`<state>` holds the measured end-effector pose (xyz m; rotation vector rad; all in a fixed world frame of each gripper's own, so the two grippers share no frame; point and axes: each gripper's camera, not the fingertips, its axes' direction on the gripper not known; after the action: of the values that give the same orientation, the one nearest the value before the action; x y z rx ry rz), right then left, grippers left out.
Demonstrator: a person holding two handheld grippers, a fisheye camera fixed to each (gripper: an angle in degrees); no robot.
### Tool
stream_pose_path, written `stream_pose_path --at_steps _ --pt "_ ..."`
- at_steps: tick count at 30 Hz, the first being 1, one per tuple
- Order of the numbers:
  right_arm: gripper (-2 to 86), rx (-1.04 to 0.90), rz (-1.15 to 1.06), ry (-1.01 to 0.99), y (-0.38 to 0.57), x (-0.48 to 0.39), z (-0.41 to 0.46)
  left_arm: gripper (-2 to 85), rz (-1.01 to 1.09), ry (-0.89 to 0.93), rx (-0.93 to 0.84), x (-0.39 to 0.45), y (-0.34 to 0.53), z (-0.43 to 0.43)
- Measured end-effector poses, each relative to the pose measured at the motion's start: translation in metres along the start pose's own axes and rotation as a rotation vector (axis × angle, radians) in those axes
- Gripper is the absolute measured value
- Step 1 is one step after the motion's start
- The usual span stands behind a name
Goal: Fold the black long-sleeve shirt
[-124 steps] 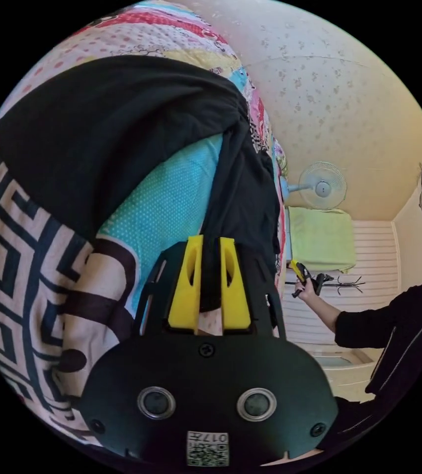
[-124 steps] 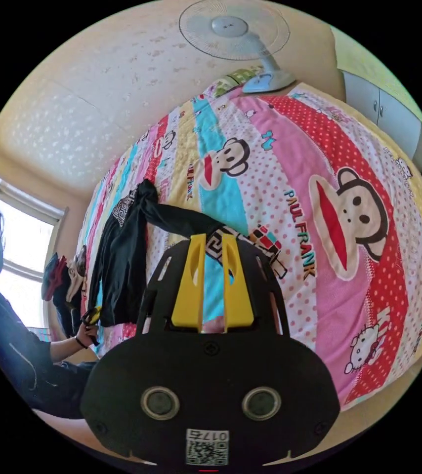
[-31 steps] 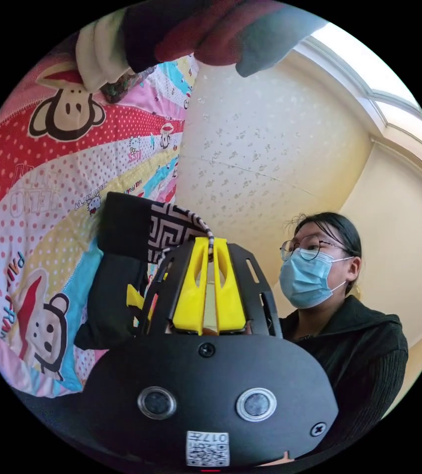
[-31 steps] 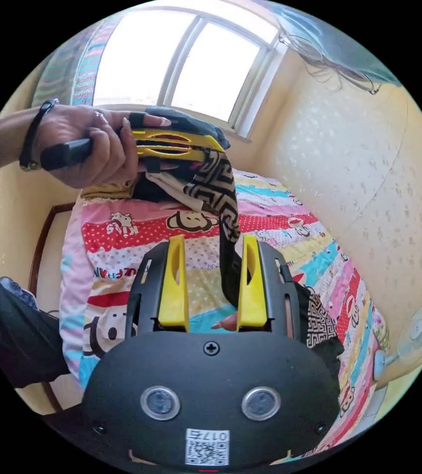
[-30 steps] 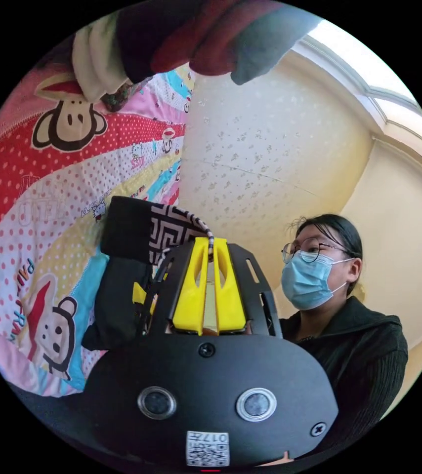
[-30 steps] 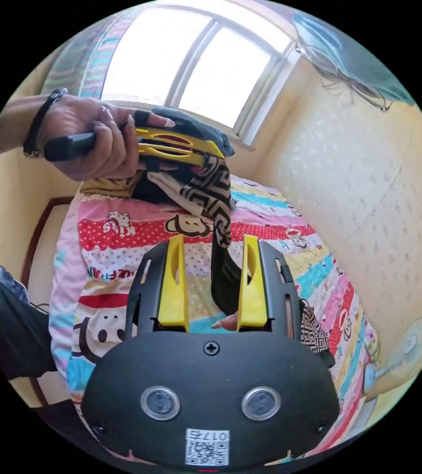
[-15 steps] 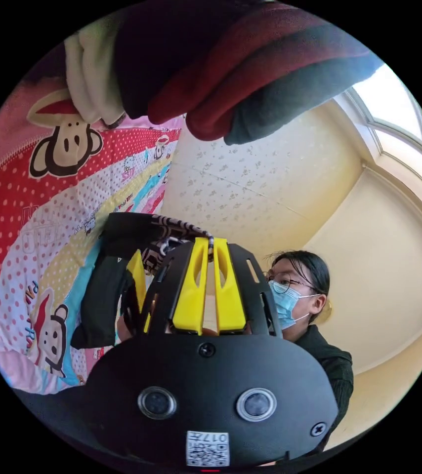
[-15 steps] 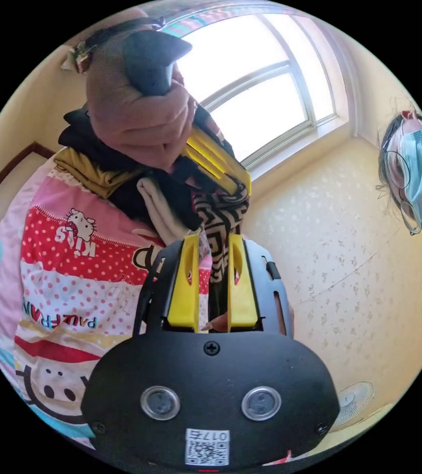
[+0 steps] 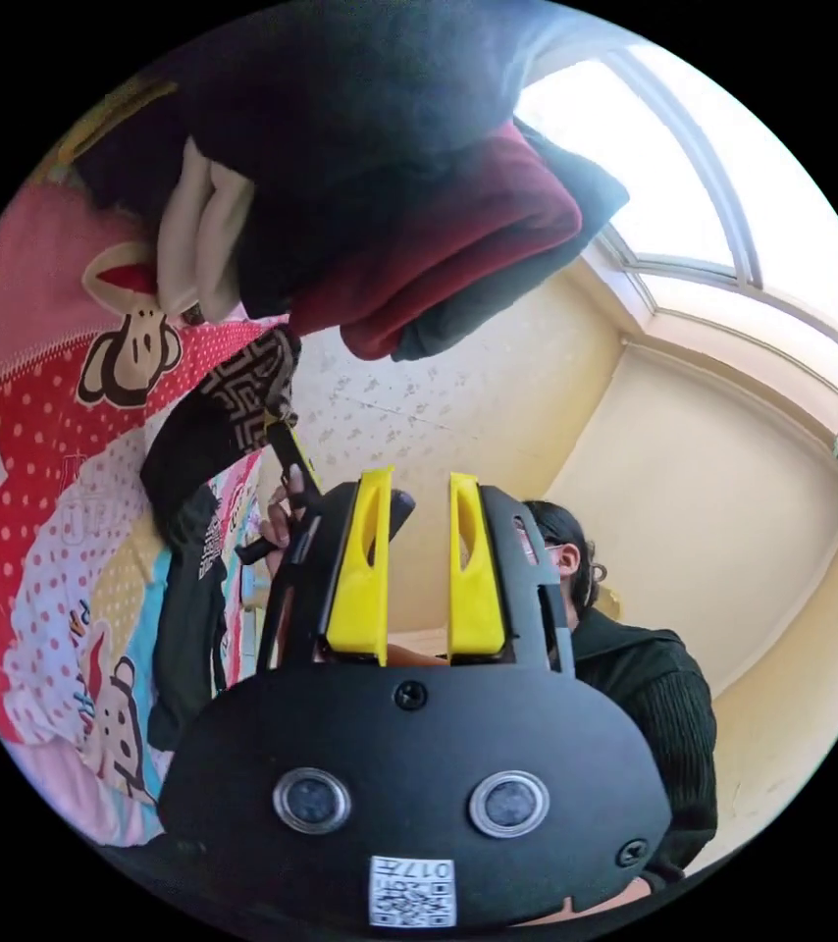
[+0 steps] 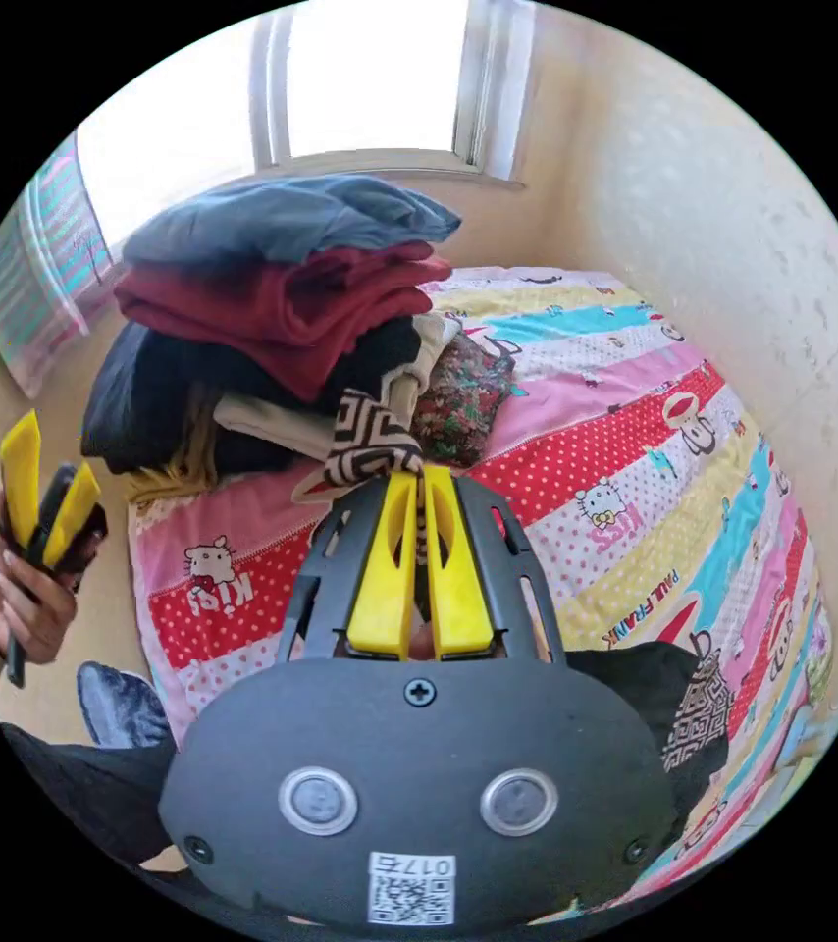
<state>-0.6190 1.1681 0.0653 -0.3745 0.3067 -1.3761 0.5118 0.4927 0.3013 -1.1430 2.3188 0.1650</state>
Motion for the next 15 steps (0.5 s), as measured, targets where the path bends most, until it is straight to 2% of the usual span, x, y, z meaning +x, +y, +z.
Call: stream_pose_path --at_steps 3,5,6,8,10,13,15 --pt "1.3 0.124 0.154 -0.273 -0.002 0.096 -0.049 8.0 -0.043 -0.066 -0.172 -0.018 0.018 0.054" --pt "1.5 0.321 0.367 -0.426 0.052 0.196 -0.099 7.2 -0.068 -0.07 -0.291 -0.036 0.037 0.098" --pt "1.5 0.38 0.425 -0.439 0.072 0.22 -0.111 6.8 -0.075 -0.082 -0.378 -0.05 0.052 0.127" --pt "1.5 0.555 0.674 -0.392 0.169 0.308 -0.14 6.9 -0.058 -0.144 -0.497 -0.07 0.079 0.171" --pt "1.4 0.607 0.828 -0.283 0.244 0.36 -0.145 7.5 -0.006 -0.25 -0.593 -0.09 0.106 0.209" --pt "1.3 0.546 1.013 0.004 0.344 0.412 -0.131 8.9 0.164 -0.441 -0.701 -0.123 0.147 0.265" --pt "1.3 0.468 1.141 0.035 0.388 0.441 -0.113 9.1 0.292 -0.565 -0.745 -0.15 0.167 0.303"
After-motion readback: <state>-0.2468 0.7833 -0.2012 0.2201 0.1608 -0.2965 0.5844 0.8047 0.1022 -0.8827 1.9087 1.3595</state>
